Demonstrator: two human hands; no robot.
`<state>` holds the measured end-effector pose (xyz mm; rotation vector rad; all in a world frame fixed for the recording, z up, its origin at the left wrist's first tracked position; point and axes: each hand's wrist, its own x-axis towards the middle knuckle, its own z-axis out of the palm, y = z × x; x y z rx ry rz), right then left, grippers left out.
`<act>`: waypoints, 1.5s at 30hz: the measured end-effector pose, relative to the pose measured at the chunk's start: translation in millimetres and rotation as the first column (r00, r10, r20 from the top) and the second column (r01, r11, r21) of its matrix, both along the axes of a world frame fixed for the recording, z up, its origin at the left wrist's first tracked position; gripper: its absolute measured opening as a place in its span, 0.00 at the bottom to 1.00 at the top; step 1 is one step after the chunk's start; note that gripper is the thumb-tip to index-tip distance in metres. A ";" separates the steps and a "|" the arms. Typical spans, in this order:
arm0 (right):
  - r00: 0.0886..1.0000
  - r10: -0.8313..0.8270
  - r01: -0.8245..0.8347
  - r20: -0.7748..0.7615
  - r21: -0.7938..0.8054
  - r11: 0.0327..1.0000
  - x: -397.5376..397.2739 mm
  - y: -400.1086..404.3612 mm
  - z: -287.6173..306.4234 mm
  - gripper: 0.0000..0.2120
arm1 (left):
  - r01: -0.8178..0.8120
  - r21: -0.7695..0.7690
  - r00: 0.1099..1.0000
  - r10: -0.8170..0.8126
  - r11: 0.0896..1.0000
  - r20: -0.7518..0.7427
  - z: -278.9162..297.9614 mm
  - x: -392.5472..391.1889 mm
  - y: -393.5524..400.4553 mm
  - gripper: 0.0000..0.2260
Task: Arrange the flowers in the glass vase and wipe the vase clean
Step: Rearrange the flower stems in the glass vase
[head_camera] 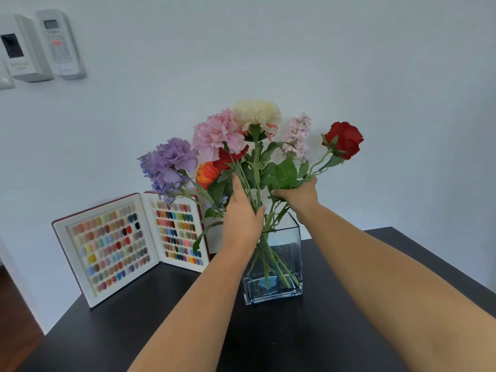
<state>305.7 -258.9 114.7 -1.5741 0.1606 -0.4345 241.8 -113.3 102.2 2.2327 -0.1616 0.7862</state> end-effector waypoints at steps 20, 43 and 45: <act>0.998 0.070 -0.070 -0.010 -0.224 0.972 -28.4 -35.5 36.1 0.10 | -0.023 0.070 0.999 0.025 0.997 -0.028 4.6 -3.6 3.5 0.42; 0.972 0.234 -0.211 -0.032 -0.563 0.799 -62.2 -10.5 91.9 0.14 | 0.072 0.058 0.996 -0.069 0.996 -0.062 3.0 4.5 15.2 0.39; 0.970 0.232 -0.232 -0.075 -0.579 0.782 -56.3 -5.8 84.2 0.18 | 0.118 0.042 0.989 -0.113 0.992 -0.090 5.6 5.8 17.7 0.38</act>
